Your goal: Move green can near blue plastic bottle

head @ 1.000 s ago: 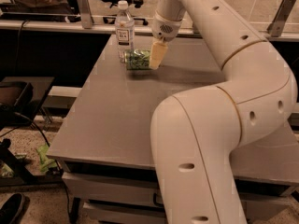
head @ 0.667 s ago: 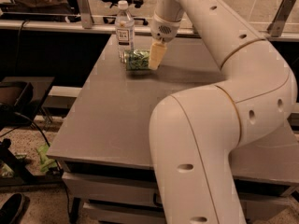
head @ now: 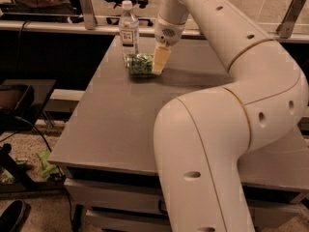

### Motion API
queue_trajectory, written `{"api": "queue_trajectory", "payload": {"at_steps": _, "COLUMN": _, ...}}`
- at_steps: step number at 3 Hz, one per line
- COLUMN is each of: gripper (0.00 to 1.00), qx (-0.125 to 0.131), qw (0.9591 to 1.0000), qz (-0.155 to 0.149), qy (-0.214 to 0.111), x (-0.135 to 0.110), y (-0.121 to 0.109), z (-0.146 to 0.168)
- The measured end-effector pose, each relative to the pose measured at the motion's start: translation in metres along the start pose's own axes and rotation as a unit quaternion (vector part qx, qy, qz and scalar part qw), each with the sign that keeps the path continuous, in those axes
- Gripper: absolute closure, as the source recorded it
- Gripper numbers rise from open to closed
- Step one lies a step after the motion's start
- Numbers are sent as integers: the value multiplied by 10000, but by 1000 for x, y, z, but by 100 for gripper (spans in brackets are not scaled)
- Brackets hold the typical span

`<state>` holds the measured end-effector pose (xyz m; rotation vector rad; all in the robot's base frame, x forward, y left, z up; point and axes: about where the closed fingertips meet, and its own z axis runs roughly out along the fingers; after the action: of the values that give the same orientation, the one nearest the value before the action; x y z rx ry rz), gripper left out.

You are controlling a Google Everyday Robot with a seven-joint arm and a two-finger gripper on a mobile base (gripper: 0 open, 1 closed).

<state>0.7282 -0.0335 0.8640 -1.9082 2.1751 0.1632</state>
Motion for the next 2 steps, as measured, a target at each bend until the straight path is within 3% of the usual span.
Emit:
{"api": "queue_trajectory", "payload": {"at_steps": 1, "gripper": 15, "qx": 56, "qw": 10000, "qz": -1, "qy": -38, "x": -3, "y": -4, "z": 4}}
{"api": "queue_trajectory", "payload": {"at_steps": 2, "gripper": 0, "qx": 121, "qw": 9999, "qz": -3, "qy": -84, "x": -6, "y": -10, "z": 10}}
